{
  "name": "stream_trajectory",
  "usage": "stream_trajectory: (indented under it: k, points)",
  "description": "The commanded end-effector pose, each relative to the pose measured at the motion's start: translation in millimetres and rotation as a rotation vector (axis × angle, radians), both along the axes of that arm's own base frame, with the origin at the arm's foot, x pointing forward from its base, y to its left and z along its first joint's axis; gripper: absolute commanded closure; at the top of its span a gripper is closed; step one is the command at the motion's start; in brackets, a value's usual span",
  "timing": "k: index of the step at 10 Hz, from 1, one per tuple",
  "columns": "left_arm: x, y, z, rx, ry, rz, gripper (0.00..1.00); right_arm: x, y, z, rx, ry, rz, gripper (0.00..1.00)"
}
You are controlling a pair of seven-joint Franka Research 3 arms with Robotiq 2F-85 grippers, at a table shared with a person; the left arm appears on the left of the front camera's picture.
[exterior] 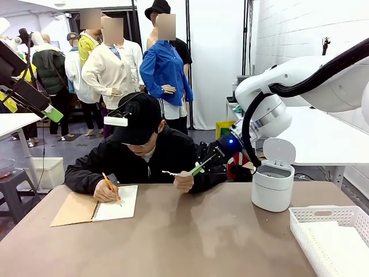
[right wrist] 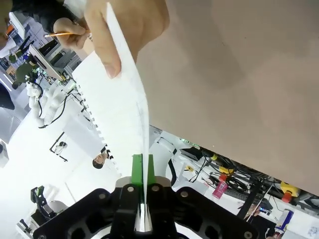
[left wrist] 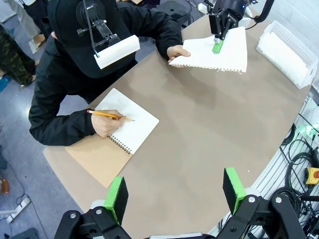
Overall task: Sort the paper based on its condition.
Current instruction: If a person hands you a paper, place it in the Organizing basket , and if it's crumpled, put it in the Trash can.
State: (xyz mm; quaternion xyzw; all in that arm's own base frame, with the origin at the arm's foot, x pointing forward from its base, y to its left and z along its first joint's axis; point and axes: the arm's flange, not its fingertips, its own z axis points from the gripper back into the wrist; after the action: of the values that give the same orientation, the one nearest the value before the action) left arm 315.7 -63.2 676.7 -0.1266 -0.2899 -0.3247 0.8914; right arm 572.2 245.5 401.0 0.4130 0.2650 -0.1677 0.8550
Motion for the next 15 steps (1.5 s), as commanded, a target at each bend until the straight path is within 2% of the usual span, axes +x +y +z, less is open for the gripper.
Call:
stream_trajectory:
  k: [1, 3, 6, 8, 11, 12, 14, 15]
  points:
    - [0.3, 0.5, 0.0, -0.002, -0.005, 0.002, 0.0, -11.4, -6.4, 13.3, 0.076, -0.038, 0.015, 1.0]
    - [0.3, 0.5, 0.0, -0.002, -0.005, 0.002, 0.0, -14.5, -9.3, 56.7, 0.106, -0.197, 0.092, 1.0]
    - [0.3, 0.5, 0.0, -0.002, -0.005, 0.002, 0.0, -18.9, -20.8, 128.8, 0.155, -0.478, 0.174, 1.0]
    - [0.3, 0.5, 0.0, -0.002, -0.005, 0.002, 0.0, -30.2, -36.9, 171.4, 0.081, -0.681, 0.291, 1.0]
    - [0.3, 0.5, 0.0, -0.002, -0.005, 0.002, 0.0, -46.5, -67.5, 234.1, 0.061, -0.987, 0.499, 1.0]
    - [0.3, 0.5, 0.0, -0.002, -0.005, 0.002, 0.0, -53.5, -77.6, 252.8, -0.018, -1.074, 0.567, 1.0]
    - [0.3, 0.5, 0.0, -0.002, -0.005, 0.002, 0.0, -54.6, -97.8, 282.1, -0.189, -1.209, 0.563, 1.0]
    - [0.3, 0.5, 0.0, -0.002, -0.005, 0.002, 0.0, -59.1, -104.8, 295.6, -0.259, -1.242, 0.554, 1.0]
